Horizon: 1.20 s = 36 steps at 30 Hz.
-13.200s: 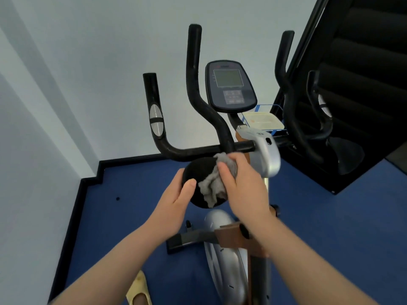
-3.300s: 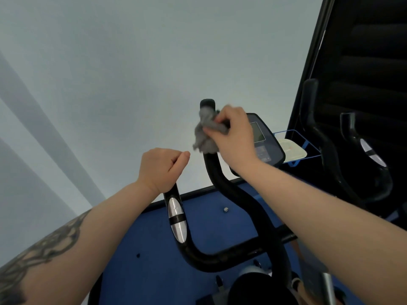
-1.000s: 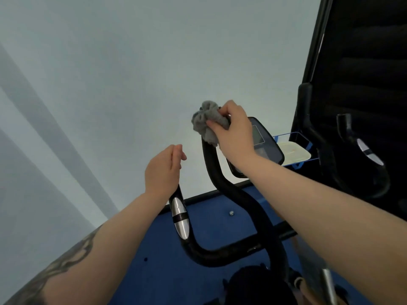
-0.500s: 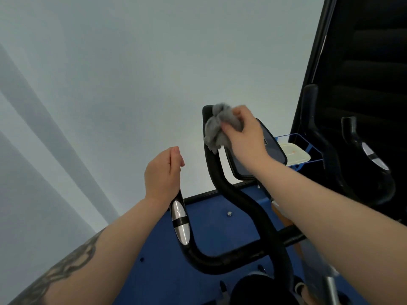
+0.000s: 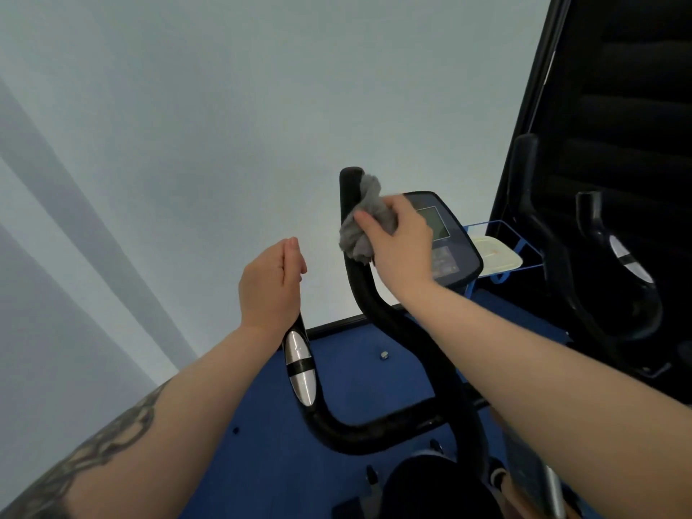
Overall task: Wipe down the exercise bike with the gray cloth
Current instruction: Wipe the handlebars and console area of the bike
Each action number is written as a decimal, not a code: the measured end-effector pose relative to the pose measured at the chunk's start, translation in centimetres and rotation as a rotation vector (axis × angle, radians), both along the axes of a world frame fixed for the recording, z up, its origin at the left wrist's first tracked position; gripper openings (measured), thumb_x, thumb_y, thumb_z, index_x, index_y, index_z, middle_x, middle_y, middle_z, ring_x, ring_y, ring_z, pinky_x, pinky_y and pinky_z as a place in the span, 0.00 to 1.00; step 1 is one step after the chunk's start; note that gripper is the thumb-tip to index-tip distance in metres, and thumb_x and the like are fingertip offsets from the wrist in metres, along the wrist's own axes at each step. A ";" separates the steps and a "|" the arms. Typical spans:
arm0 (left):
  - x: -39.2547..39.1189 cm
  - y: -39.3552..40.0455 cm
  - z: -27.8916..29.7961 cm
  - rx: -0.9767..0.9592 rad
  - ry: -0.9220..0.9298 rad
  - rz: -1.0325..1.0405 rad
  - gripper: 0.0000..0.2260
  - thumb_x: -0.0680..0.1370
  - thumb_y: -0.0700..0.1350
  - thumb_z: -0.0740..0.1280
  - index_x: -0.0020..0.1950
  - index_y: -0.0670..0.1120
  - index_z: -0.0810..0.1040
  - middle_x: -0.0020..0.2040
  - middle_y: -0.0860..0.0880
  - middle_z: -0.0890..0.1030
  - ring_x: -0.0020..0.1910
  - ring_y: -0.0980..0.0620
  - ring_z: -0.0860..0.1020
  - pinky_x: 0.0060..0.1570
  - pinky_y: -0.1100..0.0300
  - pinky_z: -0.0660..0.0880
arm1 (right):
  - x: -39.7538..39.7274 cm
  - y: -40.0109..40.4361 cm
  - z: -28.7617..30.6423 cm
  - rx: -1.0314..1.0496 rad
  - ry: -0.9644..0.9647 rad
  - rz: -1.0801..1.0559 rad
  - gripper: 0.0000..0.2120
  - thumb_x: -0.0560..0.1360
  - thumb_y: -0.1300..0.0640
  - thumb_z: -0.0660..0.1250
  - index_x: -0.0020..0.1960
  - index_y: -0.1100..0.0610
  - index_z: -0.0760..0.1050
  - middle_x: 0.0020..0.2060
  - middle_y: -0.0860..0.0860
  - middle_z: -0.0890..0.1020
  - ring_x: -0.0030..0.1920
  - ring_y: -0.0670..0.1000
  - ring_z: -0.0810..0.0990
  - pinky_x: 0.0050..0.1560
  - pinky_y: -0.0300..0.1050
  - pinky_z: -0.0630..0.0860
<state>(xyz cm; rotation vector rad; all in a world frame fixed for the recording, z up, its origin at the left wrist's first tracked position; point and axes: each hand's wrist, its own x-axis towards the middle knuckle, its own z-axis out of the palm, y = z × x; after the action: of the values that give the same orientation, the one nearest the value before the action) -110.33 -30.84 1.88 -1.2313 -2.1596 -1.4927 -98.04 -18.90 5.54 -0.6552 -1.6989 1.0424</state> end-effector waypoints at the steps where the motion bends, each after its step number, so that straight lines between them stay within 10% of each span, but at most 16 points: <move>1: 0.0 0.0 0.0 0.002 0.003 0.001 0.20 0.83 0.51 0.52 0.32 0.52 0.70 0.29 0.54 0.74 0.31 0.51 0.76 0.35 0.47 0.75 | 0.6 0.1 -0.6 -0.013 -0.041 0.015 0.07 0.74 0.52 0.72 0.43 0.55 0.76 0.34 0.47 0.80 0.37 0.45 0.77 0.40 0.38 0.73; 9: 0.1 0.0 0.1 0.003 -0.010 -0.005 0.20 0.83 0.52 0.52 0.33 0.51 0.70 0.29 0.53 0.74 0.32 0.50 0.76 0.35 0.46 0.74 | -1.0 0.1 0.9 -0.031 0.079 -0.016 0.07 0.76 0.55 0.69 0.40 0.55 0.78 0.31 0.47 0.80 0.34 0.43 0.75 0.40 0.37 0.74; 13: 0.1 0.1 0.0 0.007 -0.008 -0.010 0.20 0.83 0.52 0.52 0.32 0.51 0.70 0.28 0.52 0.74 0.31 0.49 0.76 0.34 0.46 0.74 | 0.7 1.4 1.0 -0.073 -0.019 0.072 0.07 0.75 0.57 0.70 0.42 0.61 0.79 0.36 0.60 0.82 0.37 0.52 0.77 0.45 0.53 0.78; 16: 0.1 0.0 0.0 0.008 -0.009 -0.013 0.21 0.83 0.53 0.51 0.32 0.50 0.70 0.28 0.53 0.73 0.31 0.50 0.76 0.34 0.47 0.74 | -0.4 1.4 3.6 0.004 0.126 0.084 0.03 0.76 0.60 0.69 0.45 0.57 0.81 0.35 0.50 0.83 0.39 0.49 0.81 0.46 0.45 0.79; 21: 0.0 -0.1 0.0 0.006 0.003 -0.026 0.21 0.83 0.54 0.51 0.32 0.50 0.70 0.28 0.53 0.73 0.31 0.52 0.74 0.33 0.49 0.73 | -0.1 0.6 3.3 0.471 -0.145 -0.085 0.15 0.77 0.61 0.67 0.64 0.58 0.78 0.55 0.53 0.79 0.56 0.51 0.77 0.58 0.41 0.71; 25: 0.0 -0.1 -0.1 0.015 -0.003 -0.034 0.21 0.82 0.54 0.51 0.32 0.51 0.69 0.28 0.54 0.73 0.31 0.52 0.74 0.33 0.50 0.73 | -0.5 1.9 5.3 0.806 -0.205 -0.067 0.07 0.73 0.60 0.71 0.51 0.54 0.79 0.53 0.54 0.79 0.48 0.54 0.81 0.43 0.50 0.75; 32: 0.1 -0.1 0.1 0.014 -0.012 -0.045 0.22 0.82 0.56 0.50 0.33 0.49 0.70 0.29 0.52 0.73 0.31 0.50 0.74 0.34 0.47 0.73 | 0.0 1.3 2.9 1.602 -0.691 -0.157 0.04 0.71 0.60 0.68 0.43 0.52 0.80 0.47 0.48 0.81 0.57 0.52 0.79 0.50 0.43 0.71; 36: -0.2 0.0 -0.2 0.030 -0.025 -0.052 0.21 0.82 0.55 0.51 0.32 0.50 0.69 0.28 0.52 0.74 0.30 0.51 0.74 0.33 0.47 0.73 | -0.8 2.9 5.0 1.462 -0.528 -0.095 0.06 0.67 0.61 0.67 0.43 0.54 0.81 0.47 0.52 0.81 0.52 0.55 0.78 0.47 0.45 0.65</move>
<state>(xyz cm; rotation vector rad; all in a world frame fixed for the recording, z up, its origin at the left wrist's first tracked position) -110.50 -30.85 1.73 -1.2752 -2.1281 -1.5632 -98.87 -16.01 10.51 0.0086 -2.2698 -0.6168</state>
